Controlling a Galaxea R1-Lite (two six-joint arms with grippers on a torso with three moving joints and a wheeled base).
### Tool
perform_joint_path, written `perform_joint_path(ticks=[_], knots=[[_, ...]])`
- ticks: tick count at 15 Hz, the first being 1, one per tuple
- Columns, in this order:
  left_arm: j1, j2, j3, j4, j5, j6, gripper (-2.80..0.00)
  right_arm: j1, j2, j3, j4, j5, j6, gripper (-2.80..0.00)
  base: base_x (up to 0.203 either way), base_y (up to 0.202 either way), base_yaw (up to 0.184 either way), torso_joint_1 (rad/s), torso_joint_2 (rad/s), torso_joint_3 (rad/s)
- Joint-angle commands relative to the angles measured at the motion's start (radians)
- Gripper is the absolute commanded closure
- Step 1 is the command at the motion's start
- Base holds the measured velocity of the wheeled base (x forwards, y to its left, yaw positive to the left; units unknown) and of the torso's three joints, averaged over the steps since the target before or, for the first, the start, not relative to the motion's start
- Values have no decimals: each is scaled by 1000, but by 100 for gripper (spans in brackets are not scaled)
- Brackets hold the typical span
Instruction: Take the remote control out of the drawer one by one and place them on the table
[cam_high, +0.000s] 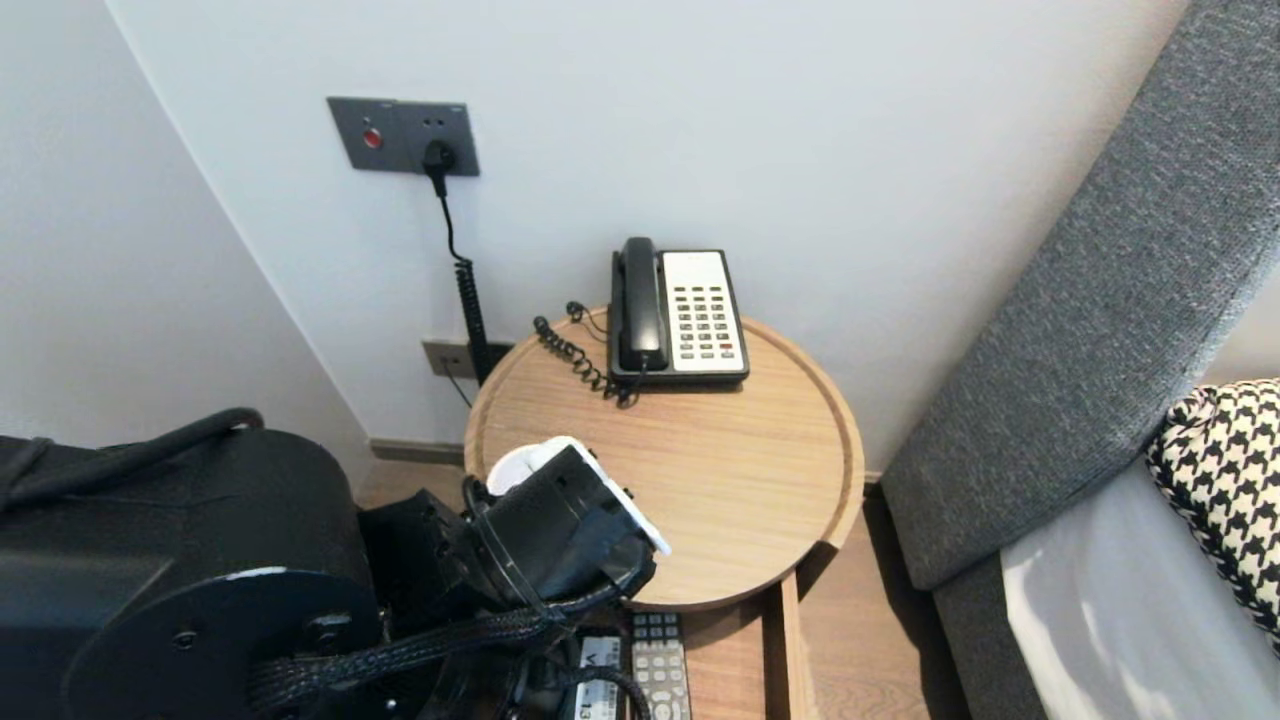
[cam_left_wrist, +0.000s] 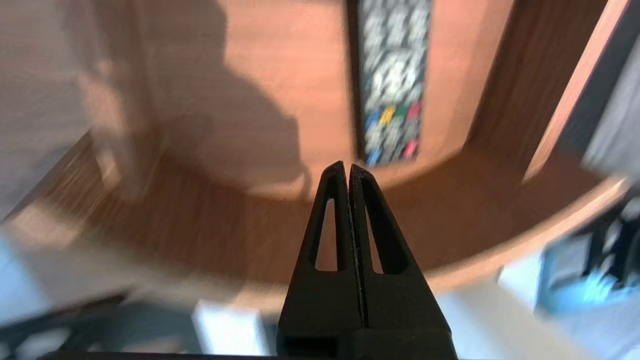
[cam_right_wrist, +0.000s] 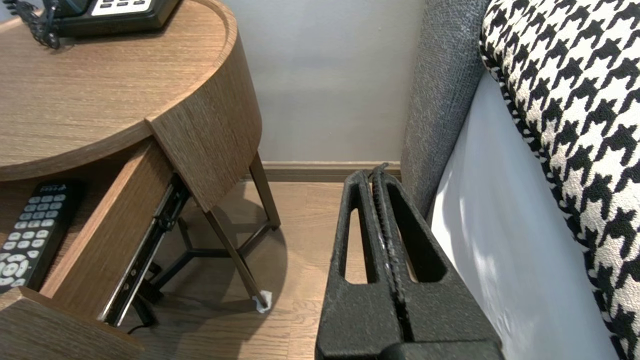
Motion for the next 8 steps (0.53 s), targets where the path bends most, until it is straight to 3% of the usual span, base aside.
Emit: perform_joint_path(ticks=[1, 4, 7, 8], knots=[[0, 51, 73, -138, 60, -17, 0, 0, 1, 25, 0, 0, -1, 0, 0, 0, 0, 0, 0, 0], [-17, 126, 127, -293, 136, -18, 0, 0, 1, 25, 0, 0, -1, 0, 0, 0, 0, 0, 0, 0], [-31, 183, 102, -319, 158, -21, 0, 0, 1, 25, -2, 0, -1, 0, 0, 0, 0, 0, 0, 0], [-35, 204, 89, -329, 175, -25, -280, 0, 1, 25, 0, 0, -1, 0, 0, 0, 0, 0, 0, 0]])
